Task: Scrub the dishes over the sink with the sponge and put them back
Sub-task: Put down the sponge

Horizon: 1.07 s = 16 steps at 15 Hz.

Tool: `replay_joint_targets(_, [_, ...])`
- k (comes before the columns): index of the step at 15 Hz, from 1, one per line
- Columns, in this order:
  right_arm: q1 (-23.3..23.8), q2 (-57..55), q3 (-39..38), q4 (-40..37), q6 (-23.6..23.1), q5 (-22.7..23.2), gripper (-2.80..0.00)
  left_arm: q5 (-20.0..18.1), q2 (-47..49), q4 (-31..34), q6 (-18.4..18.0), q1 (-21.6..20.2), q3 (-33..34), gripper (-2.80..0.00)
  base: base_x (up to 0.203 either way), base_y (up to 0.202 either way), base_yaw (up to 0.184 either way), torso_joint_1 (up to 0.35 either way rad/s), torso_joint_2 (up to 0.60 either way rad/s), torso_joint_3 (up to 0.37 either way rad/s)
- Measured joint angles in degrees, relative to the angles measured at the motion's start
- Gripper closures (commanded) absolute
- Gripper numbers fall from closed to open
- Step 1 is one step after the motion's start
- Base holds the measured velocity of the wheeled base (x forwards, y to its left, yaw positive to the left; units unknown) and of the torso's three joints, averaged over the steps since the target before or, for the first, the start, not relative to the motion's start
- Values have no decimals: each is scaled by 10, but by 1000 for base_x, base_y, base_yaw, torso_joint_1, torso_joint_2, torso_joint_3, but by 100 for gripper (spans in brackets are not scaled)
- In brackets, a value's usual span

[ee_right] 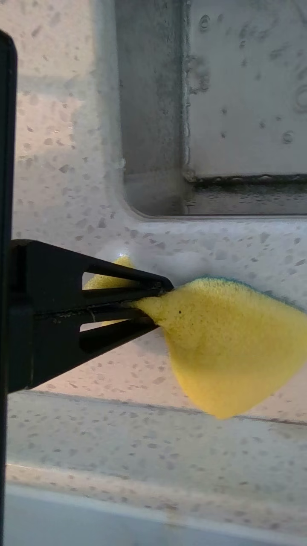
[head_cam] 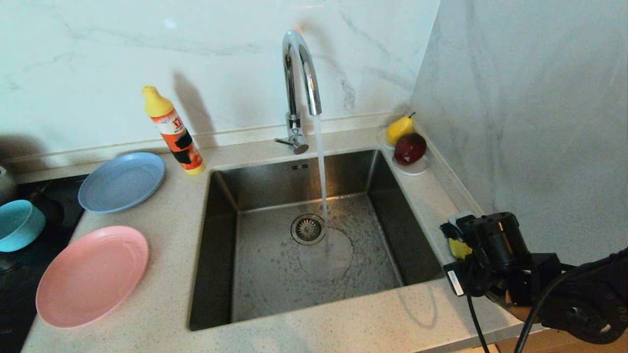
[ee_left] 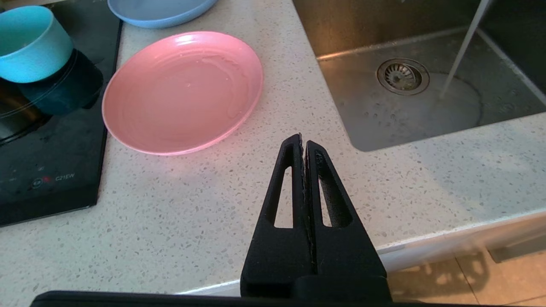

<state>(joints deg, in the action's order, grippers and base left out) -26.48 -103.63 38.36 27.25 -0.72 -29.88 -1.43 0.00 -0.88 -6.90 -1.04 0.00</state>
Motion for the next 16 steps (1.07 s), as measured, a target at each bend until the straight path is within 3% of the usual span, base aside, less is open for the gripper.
replay_joint_targets(4, [-3,8,-7,0,7,-6,0,0,0,0,0,0,0,0,0,0,0,0,0,0])
replay_joint_targets(5, [-4,10,-10,0,7,-8,-280,0,0,0,0,0,0,0,0,0,0,0,0,0])
replay_joint_targets(13, [-13,18,-12,-2,20,-17,-280,0,0,0,0,0,0,0,0,0,0,0,0,0])
replay_joint_targets(16, [-27,19,-9,-6,54,-20,-280,0,0,0,0,0,0,0,0,0,0,0,0,0])
